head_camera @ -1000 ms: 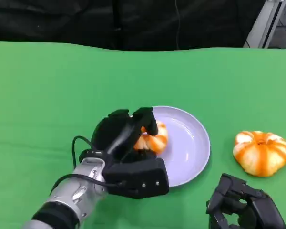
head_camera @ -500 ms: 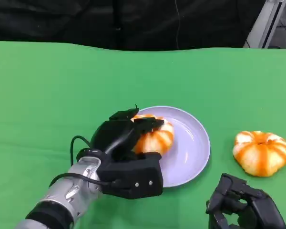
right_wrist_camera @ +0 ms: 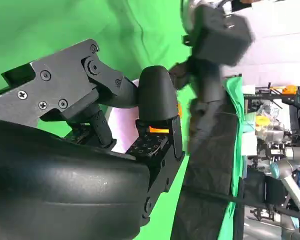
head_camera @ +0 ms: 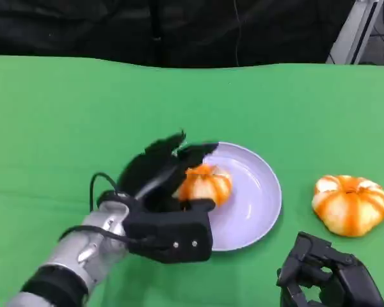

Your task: Grasp the bread from the table and place it into the plate.

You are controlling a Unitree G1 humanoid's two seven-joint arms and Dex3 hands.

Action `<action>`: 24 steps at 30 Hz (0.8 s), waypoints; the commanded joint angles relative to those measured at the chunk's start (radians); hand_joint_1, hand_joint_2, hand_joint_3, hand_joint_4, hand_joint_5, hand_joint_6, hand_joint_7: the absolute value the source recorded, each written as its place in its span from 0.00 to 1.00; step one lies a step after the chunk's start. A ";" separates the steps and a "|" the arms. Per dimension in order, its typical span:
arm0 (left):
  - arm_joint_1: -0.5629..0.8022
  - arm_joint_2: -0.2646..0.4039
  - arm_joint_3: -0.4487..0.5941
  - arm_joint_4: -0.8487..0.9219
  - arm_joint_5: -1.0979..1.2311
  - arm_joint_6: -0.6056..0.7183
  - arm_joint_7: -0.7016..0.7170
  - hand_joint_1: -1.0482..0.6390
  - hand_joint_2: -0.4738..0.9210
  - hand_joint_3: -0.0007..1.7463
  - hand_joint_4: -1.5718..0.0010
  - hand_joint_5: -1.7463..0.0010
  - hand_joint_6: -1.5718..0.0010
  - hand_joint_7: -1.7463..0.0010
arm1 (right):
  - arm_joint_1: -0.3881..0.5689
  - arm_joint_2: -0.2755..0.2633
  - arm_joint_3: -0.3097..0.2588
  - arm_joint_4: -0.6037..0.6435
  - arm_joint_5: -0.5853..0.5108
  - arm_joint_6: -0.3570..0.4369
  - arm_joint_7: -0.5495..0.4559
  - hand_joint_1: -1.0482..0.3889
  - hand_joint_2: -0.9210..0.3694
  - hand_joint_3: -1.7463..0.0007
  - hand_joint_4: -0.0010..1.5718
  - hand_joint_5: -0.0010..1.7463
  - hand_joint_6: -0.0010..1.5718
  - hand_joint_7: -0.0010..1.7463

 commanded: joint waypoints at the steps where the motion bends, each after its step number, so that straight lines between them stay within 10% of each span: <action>1: 0.016 0.020 0.005 -0.032 -0.008 0.009 -0.020 0.00 1.00 0.51 1.00 1.00 0.93 0.99 | 0.001 -0.007 -0.007 -0.001 0.006 0.003 -0.002 0.64 0.20 0.42 0.50 1.00 0.47 0.87; 24: 0.053 0.044 0.052 -0.082 -0.062 -0.028 -0.032 0.00 1.00 0.49 1.00 1.00 0.88 0.98 | -0.003 -0.005 -0.004 0.004 0.004 0.002 -0.002 0.63 0.20 0.41 0.49 1.00 0.47 0.88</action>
